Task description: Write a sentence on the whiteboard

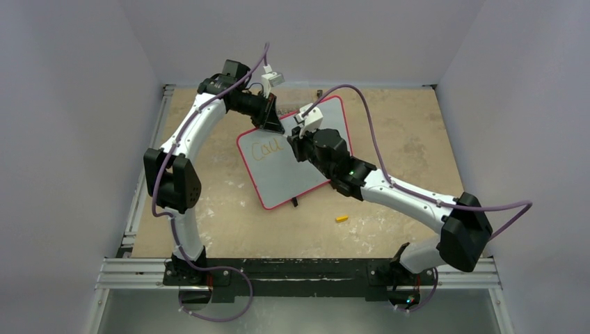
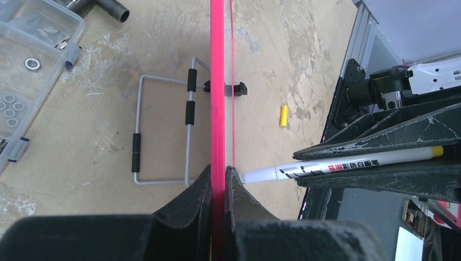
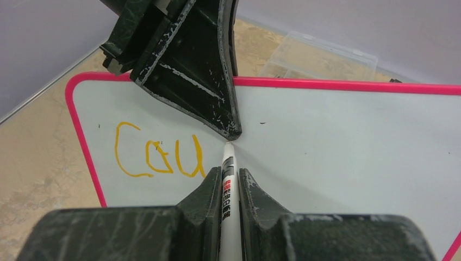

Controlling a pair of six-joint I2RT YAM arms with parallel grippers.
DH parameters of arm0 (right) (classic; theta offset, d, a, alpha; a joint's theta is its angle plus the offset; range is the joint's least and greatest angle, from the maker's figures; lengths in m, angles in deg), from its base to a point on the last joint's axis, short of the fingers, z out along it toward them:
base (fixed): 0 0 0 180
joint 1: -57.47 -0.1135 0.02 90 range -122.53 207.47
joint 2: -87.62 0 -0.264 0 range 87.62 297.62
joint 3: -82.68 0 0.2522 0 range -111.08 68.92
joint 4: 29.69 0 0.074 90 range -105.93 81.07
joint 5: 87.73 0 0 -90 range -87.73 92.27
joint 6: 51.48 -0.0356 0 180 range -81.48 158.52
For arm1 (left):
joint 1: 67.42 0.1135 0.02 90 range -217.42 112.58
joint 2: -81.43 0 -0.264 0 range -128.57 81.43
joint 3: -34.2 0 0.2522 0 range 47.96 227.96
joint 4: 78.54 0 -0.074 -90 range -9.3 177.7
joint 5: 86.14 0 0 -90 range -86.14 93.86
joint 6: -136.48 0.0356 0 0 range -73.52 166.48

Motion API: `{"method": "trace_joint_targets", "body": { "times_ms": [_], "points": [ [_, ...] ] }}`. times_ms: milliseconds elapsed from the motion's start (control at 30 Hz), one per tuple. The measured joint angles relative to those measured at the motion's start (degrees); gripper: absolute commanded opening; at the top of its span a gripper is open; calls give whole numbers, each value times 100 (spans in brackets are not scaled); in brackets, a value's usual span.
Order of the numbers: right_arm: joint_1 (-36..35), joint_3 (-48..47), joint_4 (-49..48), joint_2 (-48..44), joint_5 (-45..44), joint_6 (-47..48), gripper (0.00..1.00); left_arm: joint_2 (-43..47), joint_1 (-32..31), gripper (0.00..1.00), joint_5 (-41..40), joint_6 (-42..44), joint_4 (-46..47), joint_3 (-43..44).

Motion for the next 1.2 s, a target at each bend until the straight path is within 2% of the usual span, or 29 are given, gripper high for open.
{"method": "trace_joint_targets", "body": {
  "times_ms": [333,733,1200],
  "points": [
    [22,85,-44,7,11,-66,0,-2,2,0,-4,0,-2,0],
    [26,758,4,-286,42,-345,0,-11,7,0,9,-2,-2,2],
    [28,442,151,-160,42,-310,0,-11,7,0,4,0,-17,9]
  ]
}}
